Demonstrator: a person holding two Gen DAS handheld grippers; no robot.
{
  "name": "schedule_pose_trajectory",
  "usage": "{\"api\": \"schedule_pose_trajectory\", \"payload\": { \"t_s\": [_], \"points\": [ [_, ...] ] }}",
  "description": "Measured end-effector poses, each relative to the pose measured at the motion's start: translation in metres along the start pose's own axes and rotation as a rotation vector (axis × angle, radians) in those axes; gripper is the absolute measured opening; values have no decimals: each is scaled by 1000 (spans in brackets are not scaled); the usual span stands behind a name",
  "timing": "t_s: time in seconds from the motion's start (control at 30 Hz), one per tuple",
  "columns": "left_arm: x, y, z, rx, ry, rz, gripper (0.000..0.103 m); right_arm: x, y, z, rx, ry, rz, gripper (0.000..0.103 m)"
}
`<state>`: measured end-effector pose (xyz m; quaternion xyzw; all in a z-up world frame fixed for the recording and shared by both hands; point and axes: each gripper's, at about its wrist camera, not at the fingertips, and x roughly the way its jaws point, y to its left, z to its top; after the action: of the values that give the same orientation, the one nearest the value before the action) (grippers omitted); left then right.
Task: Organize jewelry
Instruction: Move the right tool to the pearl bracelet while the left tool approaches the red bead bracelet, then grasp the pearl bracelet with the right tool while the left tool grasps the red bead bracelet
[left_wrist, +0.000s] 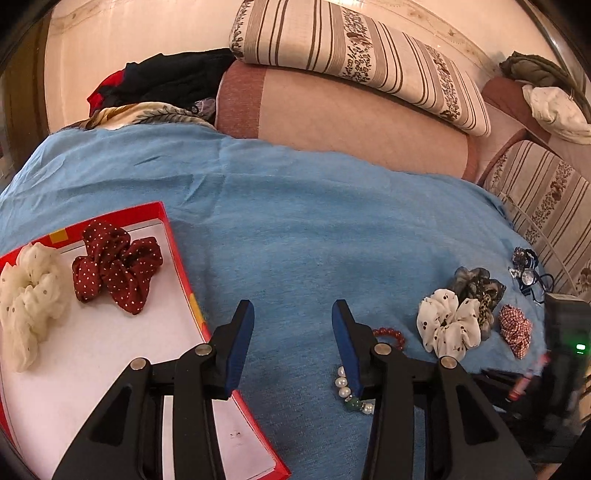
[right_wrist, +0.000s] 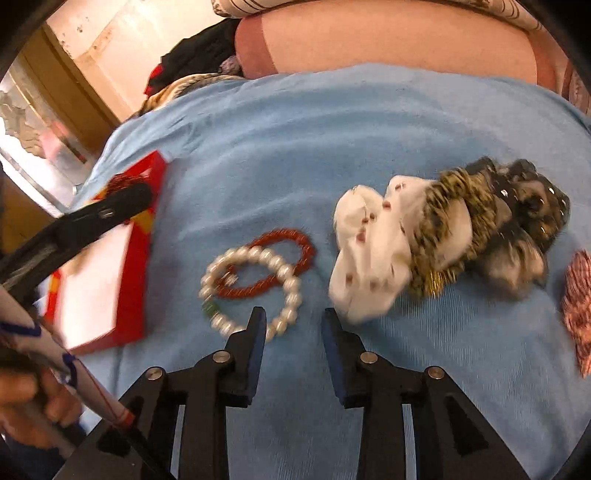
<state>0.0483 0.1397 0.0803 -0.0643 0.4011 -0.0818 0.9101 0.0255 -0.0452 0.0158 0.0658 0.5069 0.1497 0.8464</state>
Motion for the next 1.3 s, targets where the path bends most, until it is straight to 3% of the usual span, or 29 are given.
{"api": "schedule_pose_trajectory", "payload": {
  "t_s": [0.07,0.13,0.2,0.33,0.53,0.97,1.07,1.2,1.23,1.3],
  "points": [
    [1,-2,0,14,3,1,43,8,4,4,-25,6,-32,33],
    [2,-3,0,19,10,-9,43,7,14,4,-93,2,-107,10],
    [3,-6,1,28,15,-16,43,5,21,2,-117,6,-195,10],
    [5,-12,0,44,34,-44,43,-17,-4,-12,-43,25,-327,10],
    [27,-40,-12,112,147,-134,46,-35,-35,-28,67,42,-291,10],
    [60,-71,-35,278,239,-21,46,-40,-41,-32,58,50,-259,11],
    [63,-80,-41,351,218,41,47,-40,-42,-32,62,51,-254,11],
    [69,-79,-38,316,199,79,49,-39,-41,-31,56,49,-259,11],
    [69,-79,-39,311,189,86,43,-39,-39,-31,51,47,-259,11],
    [70,-82,-39,319,152,118,14,-38,-37,-30,34,38,-261,11]
  ]
}}
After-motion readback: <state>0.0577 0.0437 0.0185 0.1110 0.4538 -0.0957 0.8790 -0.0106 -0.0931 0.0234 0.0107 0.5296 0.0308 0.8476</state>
